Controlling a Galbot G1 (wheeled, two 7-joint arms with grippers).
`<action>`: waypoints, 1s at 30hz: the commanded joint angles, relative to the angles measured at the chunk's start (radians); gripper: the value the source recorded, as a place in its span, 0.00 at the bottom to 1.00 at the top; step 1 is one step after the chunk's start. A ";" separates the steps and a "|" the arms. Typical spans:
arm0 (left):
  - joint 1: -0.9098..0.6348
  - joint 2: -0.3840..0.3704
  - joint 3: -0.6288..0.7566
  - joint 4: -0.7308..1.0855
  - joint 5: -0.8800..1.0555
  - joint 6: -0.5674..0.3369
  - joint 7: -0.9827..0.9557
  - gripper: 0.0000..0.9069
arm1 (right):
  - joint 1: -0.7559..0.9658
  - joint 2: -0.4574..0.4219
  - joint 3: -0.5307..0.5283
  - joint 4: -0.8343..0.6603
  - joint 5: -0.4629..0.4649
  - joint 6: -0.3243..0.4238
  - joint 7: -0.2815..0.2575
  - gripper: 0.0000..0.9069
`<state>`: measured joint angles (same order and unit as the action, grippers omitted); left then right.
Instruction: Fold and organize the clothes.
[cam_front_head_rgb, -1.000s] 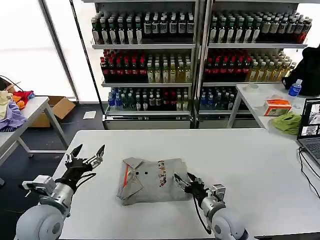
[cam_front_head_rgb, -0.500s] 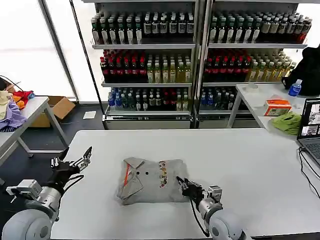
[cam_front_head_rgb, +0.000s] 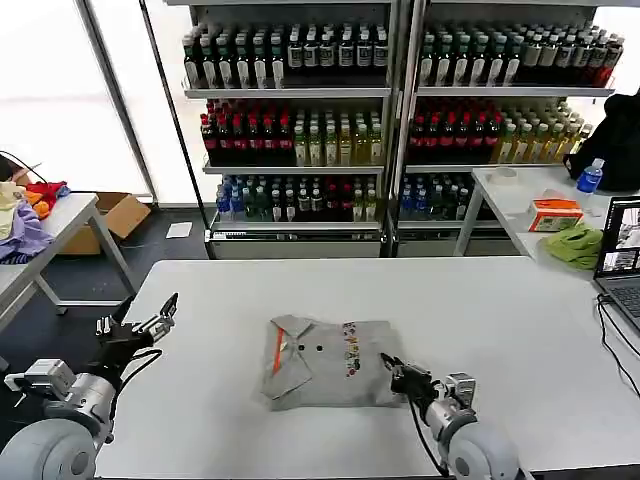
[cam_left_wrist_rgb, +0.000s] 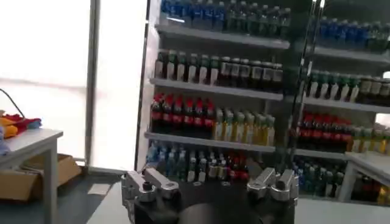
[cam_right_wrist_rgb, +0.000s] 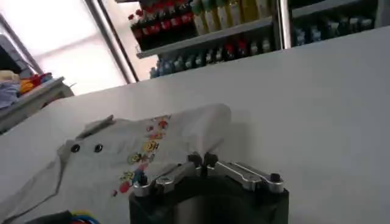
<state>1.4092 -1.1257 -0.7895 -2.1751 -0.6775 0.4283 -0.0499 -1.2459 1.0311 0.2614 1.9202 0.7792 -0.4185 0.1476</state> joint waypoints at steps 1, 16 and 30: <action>0.009 -0.005 0.003 -0.012 -0.017 0.008 -0.002 1.00 | -0.053 -0.083 0.095 0.023 -0.032 -0.011 -0.042 0.82; 0.045 -0.013 -0.027 -0.051 -0.029 0.017 -0.001 1.00 | 0.022 -0.103 0.229 0.078 -0.124 0.089 -0.068 1.00; 0.097 -0.063 -0.052 -0.079 -0.017 0.008 0.011 1.00 | 0.380 0.191 -0.340 -0.149 -0.399 -0.033 0.105 1.00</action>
<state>1.4766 -1.1630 -0.8258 -2.2384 -0.6956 0.4368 -0.0460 -1.0874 1.0364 0.2387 1.9208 0.5506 -0.3629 0.1104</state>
